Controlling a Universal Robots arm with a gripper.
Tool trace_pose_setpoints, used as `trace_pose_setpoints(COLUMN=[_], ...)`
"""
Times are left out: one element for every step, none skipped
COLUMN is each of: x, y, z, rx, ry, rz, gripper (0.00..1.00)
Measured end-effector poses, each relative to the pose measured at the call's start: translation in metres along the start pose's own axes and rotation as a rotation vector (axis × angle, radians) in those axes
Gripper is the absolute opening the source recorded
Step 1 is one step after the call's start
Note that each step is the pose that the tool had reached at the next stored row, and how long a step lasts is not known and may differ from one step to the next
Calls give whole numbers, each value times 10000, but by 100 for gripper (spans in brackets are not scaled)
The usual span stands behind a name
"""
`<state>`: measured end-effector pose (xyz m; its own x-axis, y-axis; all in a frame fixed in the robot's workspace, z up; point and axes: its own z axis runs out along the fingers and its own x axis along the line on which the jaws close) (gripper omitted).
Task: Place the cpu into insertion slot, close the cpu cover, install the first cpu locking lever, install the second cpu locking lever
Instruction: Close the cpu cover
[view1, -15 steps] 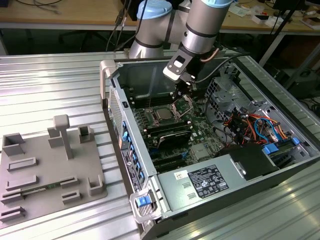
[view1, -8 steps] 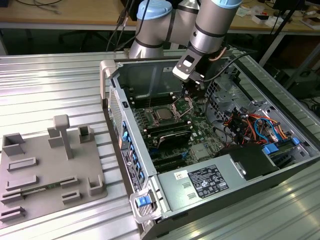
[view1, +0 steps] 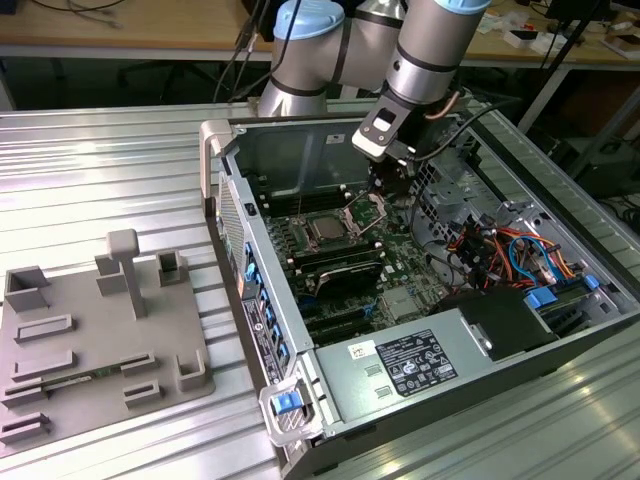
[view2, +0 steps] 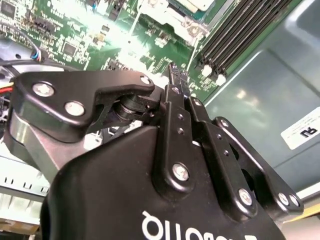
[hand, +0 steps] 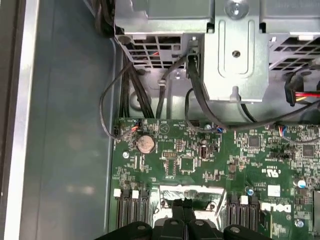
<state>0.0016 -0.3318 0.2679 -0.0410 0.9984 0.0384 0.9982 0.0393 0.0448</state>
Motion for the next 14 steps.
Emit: trace_pose_setpoints(x=[-1,-2,-3,-4,-5,-6,-7,-8,-8,-8,-9,-9,-9,-10], y=[26,50,87,113,135,159,180,205,221,238,241,241,245,250], z=[1,2,3,4,6,7,7,9,10,10,10,10,11,13], rx=[1,2,3,4,3,4,4,4,4,4,5,5,6,7], ry=[-1,-1,0,1,2,3,2,3,4,4,4,3,3,3], rz=[-15,-29,-52,-64,-73,-82,-90,-97,-101,-105,-109,-109,-112,-112], gripper=[11,11,11,11,11,11,11,11,11,11,11,11,11,11])
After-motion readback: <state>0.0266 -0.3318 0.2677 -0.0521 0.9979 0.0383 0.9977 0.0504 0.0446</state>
